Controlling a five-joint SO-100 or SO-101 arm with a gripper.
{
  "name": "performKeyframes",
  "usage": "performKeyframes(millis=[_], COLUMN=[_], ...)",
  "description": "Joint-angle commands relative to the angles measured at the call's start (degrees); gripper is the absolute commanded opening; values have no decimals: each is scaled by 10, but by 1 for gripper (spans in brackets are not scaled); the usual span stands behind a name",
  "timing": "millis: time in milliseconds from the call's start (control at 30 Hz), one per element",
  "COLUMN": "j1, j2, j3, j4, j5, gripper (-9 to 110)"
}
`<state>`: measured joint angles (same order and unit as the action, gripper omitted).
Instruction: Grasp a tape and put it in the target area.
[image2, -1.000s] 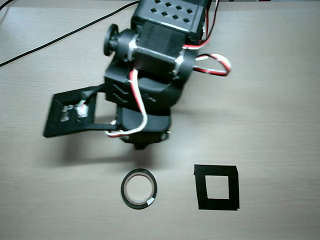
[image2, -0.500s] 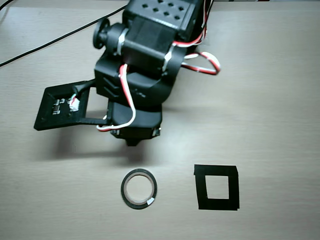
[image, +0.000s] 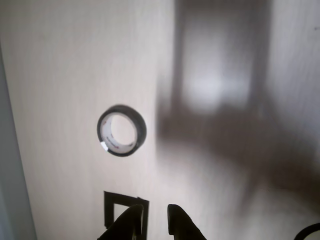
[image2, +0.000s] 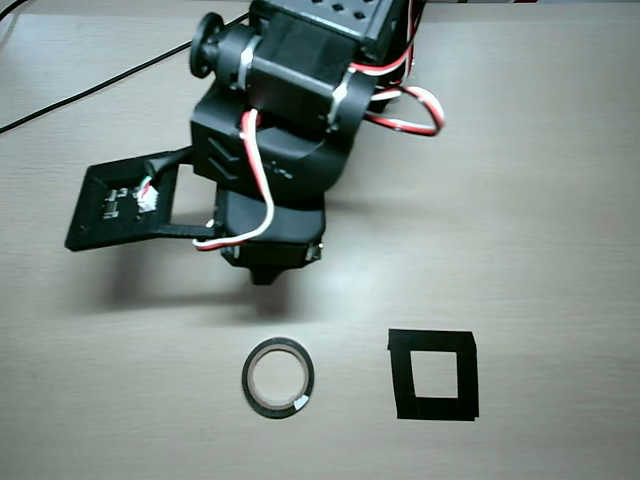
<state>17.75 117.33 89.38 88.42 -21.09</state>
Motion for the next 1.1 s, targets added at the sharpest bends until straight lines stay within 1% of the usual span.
performKeyframes(millis=[0,600,800,867,1067], j1=[3,5,-4,-16,-50], j2=[13,16,11,11,2], j3=[-2,12,44,61,113], j4=[1,0,-8,-17,-81], j5=[-5,-4,-25,-39,-66], gripper=[5,5,8,10,12])
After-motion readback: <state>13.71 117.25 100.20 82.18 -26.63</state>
